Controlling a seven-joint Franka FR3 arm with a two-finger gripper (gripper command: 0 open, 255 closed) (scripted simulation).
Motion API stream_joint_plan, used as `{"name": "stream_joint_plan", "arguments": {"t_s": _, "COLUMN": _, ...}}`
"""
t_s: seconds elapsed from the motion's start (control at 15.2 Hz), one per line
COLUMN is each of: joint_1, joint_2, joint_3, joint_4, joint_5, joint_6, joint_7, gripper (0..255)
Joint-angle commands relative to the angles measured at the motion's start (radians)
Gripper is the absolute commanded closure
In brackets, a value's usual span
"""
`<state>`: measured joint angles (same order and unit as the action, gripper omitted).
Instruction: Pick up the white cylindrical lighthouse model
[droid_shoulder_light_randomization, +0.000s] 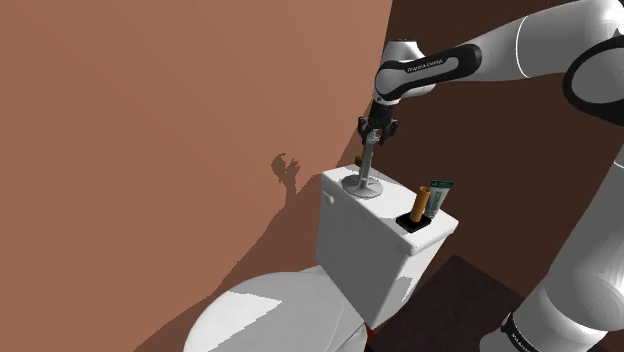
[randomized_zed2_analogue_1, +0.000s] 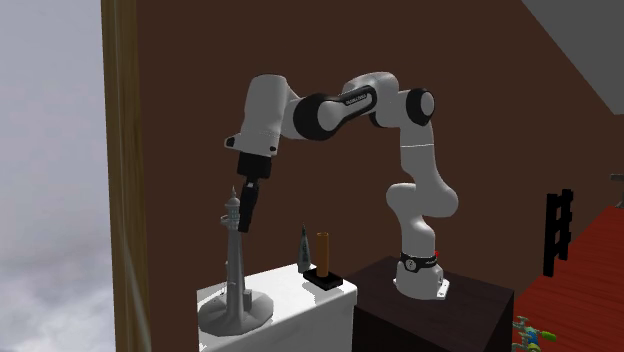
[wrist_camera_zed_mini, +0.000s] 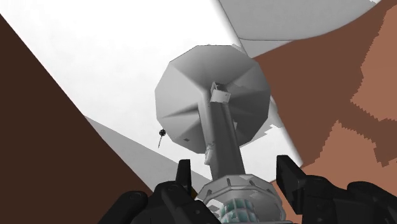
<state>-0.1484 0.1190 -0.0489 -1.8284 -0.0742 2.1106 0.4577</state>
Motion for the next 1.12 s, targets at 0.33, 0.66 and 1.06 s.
{"name": "stream_joint_plan", "arguments": {"t_s": 0.33, "joint_1": 0.0, "joint_2": -0.006, "joint_3": 0.0, "joint_4": 0.029, "joint_5": 0.001, "joint_6": -0.037, "joint_7": -0.003, "gripper": 255}}
{"name": "stream_joint_plan", "arguments": {"t_s": 0.66, "joint_1": 0.0, "joint_2": -0.014, "joint_3": 0.001, "joint_4": 0.086, "joint_5": 0.003, "joint_6": -0.101, "joint_7": -0.008, "gripper": 255}}
{"name": "stream_joint_plan", "arguments": {"t_s": 1.06, "joint_1": 0.001, "joint_2": -0.017, "joint_3": 0.001, "joint_4": 0.163, "joint_5": 0.005, "joint_6": -0.181, "joint_7": -0.013, "gripper": 255}}
